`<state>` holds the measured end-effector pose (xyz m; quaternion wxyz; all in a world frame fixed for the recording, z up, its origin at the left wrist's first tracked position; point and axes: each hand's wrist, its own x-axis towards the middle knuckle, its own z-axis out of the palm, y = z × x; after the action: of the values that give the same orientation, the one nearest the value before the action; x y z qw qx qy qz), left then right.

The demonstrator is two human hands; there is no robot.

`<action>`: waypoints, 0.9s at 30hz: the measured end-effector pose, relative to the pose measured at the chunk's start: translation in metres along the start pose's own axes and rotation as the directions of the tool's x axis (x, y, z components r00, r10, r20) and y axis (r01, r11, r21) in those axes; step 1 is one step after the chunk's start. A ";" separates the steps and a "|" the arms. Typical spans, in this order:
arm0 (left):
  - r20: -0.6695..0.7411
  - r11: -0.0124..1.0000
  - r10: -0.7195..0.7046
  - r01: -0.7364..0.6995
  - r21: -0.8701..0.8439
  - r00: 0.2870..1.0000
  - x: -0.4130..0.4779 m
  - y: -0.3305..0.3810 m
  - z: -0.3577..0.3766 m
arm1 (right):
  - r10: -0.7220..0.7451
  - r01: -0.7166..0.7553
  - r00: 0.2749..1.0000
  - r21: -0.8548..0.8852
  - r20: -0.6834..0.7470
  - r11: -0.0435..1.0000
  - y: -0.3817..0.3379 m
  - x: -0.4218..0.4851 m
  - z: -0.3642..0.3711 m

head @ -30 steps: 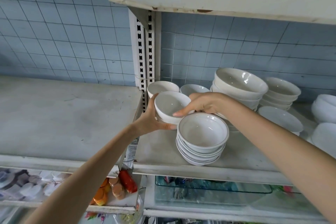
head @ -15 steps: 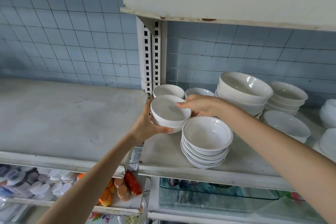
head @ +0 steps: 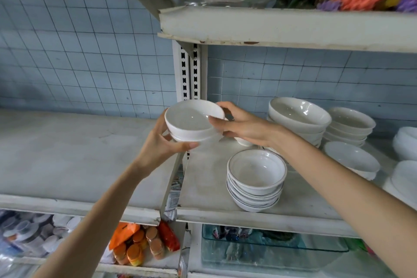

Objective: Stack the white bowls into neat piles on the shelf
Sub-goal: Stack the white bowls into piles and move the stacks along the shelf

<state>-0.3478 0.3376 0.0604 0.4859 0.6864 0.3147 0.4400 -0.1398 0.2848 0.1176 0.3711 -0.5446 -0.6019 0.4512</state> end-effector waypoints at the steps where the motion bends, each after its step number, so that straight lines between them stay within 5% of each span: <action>1: -0.007 1.000 -0.004 0.004 -0.012 1.000 -0.002 0.005 0.000 | -0.036 0.037 0.999 0.022 -0.022 0.999 0.002 -0.004 0.003; 9: 0.045 0.997 0.064 -0.061 -0.053 0.997 -0.024 0.041 0.014 | -0.228 0.262 0.938 0.103 -0.260 0.960 0.000 -0.048 0.017; 17: 0.168 0.985 0.147 -0.129 -0.115 0.975 -0.046 0.081 0.058 | -0.325 0.392 0.781 0.013 -0.533 0.920 -0.001 -0.115 0.014; 27: 0.290 0.976 0.180 -0.133 -0.175 0.940 -0.057 0.116 0.177 | -0.313 0.400 0.650 -0.038 -0.692 0.916 0.019 -0.217 -0.053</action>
<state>-0.2099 0.1810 0.1282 0.5430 0.7297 0.1457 0.3893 -0.0554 0.0770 0.1262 0.6794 -0.5198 -0.4889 0.1707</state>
